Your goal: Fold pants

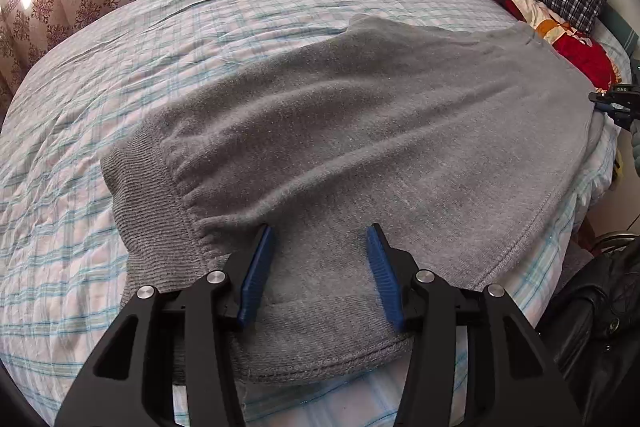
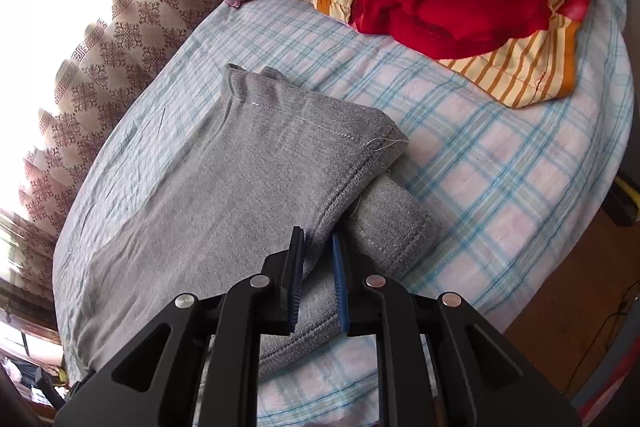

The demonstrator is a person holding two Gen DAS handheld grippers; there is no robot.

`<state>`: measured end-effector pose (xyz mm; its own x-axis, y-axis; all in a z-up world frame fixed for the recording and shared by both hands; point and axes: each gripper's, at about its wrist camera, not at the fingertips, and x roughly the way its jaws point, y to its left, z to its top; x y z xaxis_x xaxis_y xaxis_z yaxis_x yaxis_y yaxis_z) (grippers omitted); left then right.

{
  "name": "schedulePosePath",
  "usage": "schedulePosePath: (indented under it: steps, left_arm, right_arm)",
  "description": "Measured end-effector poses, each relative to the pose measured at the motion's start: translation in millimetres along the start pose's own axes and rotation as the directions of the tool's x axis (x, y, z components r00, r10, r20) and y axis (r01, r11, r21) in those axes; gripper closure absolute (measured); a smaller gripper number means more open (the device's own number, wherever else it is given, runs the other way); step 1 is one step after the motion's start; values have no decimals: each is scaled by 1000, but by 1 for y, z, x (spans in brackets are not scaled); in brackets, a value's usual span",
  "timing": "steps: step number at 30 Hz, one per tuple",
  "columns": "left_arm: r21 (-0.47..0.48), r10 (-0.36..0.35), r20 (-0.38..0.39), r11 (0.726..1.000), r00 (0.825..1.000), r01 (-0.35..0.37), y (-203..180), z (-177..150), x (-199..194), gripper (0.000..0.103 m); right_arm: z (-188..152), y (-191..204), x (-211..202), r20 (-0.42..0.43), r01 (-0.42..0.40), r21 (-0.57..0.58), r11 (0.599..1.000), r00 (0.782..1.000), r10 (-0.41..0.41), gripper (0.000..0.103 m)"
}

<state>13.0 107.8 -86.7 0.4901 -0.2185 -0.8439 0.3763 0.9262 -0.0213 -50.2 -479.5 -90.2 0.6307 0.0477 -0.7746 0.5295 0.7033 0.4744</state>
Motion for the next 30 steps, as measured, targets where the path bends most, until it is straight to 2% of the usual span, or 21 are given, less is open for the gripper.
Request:
schedulePosePath:
  steps: [5, 7, 8, 11, 16, 19, 22, 25, 28, 30]
  left_arm:
    - [-3, 4, 4, 1000, 1000, -4, 2, 0, 1, 52]
    - [-12, 18, 4, 1000, 1000, -18, 4, 0, 1, 52]
    - [-18, 23, 4, 1000, 1000, -23, 6, 0, 0, 52]
    - [-25, 39, 2, 999, 999, -39, 10, 0, -1, 53]
    - [3, 16, 12, 1000, 1000, -16, 17, -3, 0, 53]
    - [-3, 12, 12, 1000, 1000, -12, 21, -3, -1, 60]
    - [3, 21, 10, 1000, 1000, -21, 21, -3, -2, 63]
    - [25, 40, 4, 999, 999, -40, 18, -2, -2, 63]
    - [-1, 59, -10, 998, 998, -59, 14, 4, -5, 63]
    - [5, 56, 17, 998, 998, -56, 5, 12, -14, 63]
  right_arm:
    - [15, -2, 11, 20, -35, 24, 999, 999, 35, 84]
    - [18, 2, 14, 21, -5, 5, 1000, 1000, 5, 87]
    - [17, 6, 12, 31, 25, -17, 1000, 999, -24, 94]
    - [16, 17, -6, 75, 84, -82, 993, 994, -78, 98]
    - [10, 22, -35, 89, 131, -96, 987, 988, -123, 98]
    - [4, 13, -26, 47, 172, -92, 981, 985, -169, 98]
    - [-2, 0, -5, -2, 204, -90, 975, 979, -205, 98]
    - [-2, 6, -6, 22, 214, -134, 968, 977, -213, 94]
    - [1, 5, -12, 29, 193, -103, 976, 981, -191, 92]
    - [1, 7, -20, 61, 212, -98, 972, 976, -207, 87]
